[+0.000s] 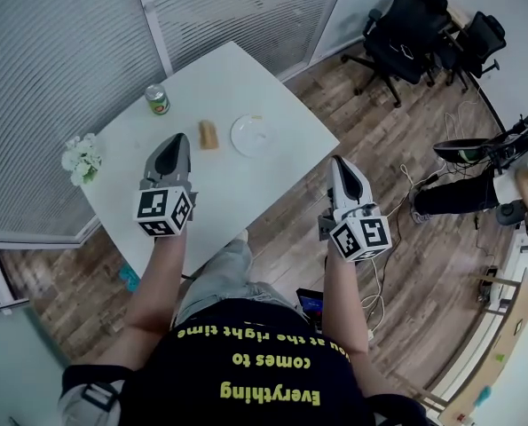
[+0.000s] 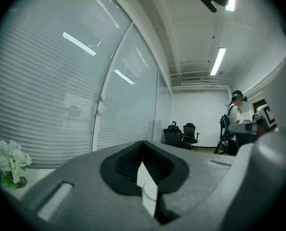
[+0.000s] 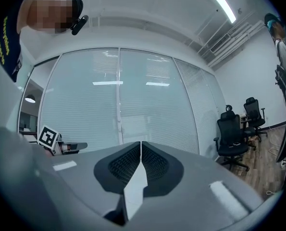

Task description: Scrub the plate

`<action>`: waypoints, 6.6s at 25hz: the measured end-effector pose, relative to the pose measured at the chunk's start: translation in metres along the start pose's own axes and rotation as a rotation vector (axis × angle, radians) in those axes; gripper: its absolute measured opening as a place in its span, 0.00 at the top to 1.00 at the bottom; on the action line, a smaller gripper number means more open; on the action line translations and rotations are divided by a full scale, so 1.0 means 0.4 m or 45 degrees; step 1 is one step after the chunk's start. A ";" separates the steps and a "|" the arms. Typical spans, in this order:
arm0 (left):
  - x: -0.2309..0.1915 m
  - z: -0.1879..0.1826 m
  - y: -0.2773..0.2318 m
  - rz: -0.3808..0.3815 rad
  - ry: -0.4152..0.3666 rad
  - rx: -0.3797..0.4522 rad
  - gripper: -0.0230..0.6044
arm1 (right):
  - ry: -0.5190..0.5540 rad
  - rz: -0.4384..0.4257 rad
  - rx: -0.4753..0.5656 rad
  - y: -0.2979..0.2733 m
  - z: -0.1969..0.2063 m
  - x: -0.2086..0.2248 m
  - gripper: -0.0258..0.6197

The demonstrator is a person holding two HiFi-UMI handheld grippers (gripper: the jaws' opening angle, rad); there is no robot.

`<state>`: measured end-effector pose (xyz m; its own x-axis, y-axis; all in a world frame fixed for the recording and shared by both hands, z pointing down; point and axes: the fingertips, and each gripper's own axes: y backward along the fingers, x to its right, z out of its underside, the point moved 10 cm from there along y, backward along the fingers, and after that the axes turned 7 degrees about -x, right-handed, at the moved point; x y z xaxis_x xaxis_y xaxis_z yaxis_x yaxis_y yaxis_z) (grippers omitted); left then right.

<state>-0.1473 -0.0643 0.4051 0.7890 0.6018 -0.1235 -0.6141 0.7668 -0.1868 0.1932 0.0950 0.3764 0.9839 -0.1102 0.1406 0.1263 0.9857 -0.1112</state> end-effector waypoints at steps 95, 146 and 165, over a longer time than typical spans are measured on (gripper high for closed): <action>-0.101 0.379 -0.483 -0.160 0.200 -0.862 0.59 | -0.380 -0.247 -1.007 -0.601 0.453 0.220 0.58; 0.012 0.413 -0.550 0.033 -0.169 -0.975 0.87 | -0.940 -0.646 -1.141 -0.654 0.466 0.200 0.71; 0.001 0.380 -0.528 0.012 -0.129 -0.901 0.87 | -0.674 -0.551 -0.977 -0.653 0.445 0.212 0.94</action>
<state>-0.0200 -0.1920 0.5926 0.7571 0.6519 -0.0436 -0.4349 0.4530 -0.7782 0.2213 -0.1492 0.5925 0.6763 -0.1836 0.7133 0.6866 0.5077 -0.5203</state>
